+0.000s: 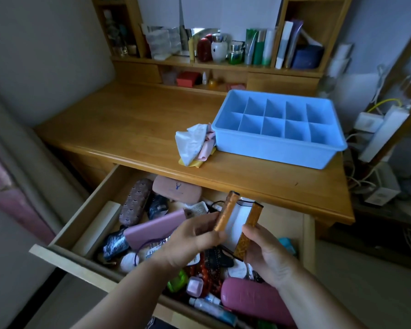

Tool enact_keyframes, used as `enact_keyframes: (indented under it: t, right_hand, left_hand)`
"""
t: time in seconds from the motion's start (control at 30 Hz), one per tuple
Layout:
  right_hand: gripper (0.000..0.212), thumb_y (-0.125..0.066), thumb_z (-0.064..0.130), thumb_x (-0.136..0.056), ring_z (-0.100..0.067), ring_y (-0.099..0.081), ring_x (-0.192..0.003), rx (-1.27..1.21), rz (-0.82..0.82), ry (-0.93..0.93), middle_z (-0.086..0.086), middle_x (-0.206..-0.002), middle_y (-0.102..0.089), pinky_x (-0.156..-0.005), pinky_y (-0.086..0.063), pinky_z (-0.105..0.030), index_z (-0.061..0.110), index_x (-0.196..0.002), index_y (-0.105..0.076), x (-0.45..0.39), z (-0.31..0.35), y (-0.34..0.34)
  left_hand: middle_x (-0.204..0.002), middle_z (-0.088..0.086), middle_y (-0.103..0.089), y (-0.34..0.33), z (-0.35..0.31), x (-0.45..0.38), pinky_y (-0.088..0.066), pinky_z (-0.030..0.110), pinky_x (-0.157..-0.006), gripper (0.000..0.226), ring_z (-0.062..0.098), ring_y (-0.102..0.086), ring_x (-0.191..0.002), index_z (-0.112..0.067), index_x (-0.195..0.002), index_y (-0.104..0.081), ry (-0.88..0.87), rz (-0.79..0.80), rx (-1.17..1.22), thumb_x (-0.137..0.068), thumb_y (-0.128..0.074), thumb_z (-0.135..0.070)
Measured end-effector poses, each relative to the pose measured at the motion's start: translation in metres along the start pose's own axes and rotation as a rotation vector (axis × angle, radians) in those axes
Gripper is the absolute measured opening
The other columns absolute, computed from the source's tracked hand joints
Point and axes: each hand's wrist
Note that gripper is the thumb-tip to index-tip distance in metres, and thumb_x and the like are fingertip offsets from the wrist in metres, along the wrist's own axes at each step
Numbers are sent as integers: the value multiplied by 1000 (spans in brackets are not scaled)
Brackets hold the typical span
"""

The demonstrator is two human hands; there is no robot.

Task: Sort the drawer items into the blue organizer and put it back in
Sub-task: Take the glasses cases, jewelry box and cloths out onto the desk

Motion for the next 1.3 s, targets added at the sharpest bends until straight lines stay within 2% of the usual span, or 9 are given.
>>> enact_keyframes:
  t: [0.17,0.27,0.37,0.5,0.6,0.73,0.93,1.17,1.3]
  right_hand:
    - [63,-93,19,-46,-39,-63,-96,-186,131,-88,-26,-105,-63,-86,-52,-53,0,-101,-68,9,12,11]
    - [53,-94,15,-40,-26,-64,-68,-95,72,-91,-16,-72,-60,-64,-57,-39,2,-80,-61,6,14,8]
    - [57,-86,7,-57,-25,-58,-81,-108,-40,-38,-19,-92,-55,-65,-58,-33,1,-106,-57,-7,13,-4]
    - [61,-71,6,-66,-24,-66,-90,-211,-63,33,-19,-106,-63,-69,-57,-31,-1,-123,-50,-33,9,-30]
    - [62,-75,11,-61,-20,-67,-93,-133,-36,84,-15,-110,-64,-73,-56,-30,8,-119,-52,-49,12,-49]
    - [70,-80,29,-61,-11,-60,-113,243,20,79,3,-121,-64,-92,-51,-30,25,-125,-51,-64,20,-56]
    - [31,-71,26,-83,2,-59,-96,932,-248,13,13,-105,-63,-73,-44,-9,29,-111,-58,-58,4,-3]
    - [17,-69,26,-84,4,-57,-97,1374,-183,130,17,-100,-63,-84,-43,-11,35,-97,-63,-38,-27,43]
    - [26,-60,39,-88,9,-47,-107,1565,-63,167,27,-112,-52,-84,-32,0,36,-114,-60,-43,-39,42]
  left_hand:
    - [-113,15,-68,24,-4,-8,-56,37,-77,58,29,-67,-100,-15,-115,-68,212,-41,372,-73,-60,-54]
    - [-105,6,-71,26,-7,-10,-57,40,-83,36,21,-69,-95,-26,-107,-67,134,-285,32,-83,-58,-52]
    - [-104,-13,-58,21,-9,-1,-54,15,-70,18,-1,-61,-83,-31,-104,-60,-227,-687,-534,-87,-58,-36]
    - [-106,-20,-56,-6,-14,9,-52,16,-71,26,-3,-59,-84,-29,-112,-62,-348,-395,-776,-88,-57,-39]
    - [-98,-16,-57,5,-15,7,-47,14,-71,17,-1,-57,-86,-23,-104,-65,-374,-487,-744,-88,-63,-19]
    - [-92,-17,-58,54,-24,-5,-40,5,-71,18,-3,-57,-85,-20,-93,-66,-418,-658,-745,-81,-69,-6]
    - [-103,-11,-62,144,-23,-70,-40,8,-68,19,5,-57,-84,-21,-98,-66,-286,-751,-921,-84,-64,-9]
    - [-112,0,-63,179,-8,-116,-35,50,-105,29,24,-55,-110,-19,-106,-62,-144,-550,-1024,-87,-52,-1]
    - [-121,10,-55,170,7,-94,-37,46,-102,35,28,-51,-113,-10,-116,-58,-384,-763,-1164,-82,-61,-6]
Point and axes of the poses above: each hand's wrist, its own x-axis away from the middle knuckle, its own y-axis out of the back of the hand, z = x × y
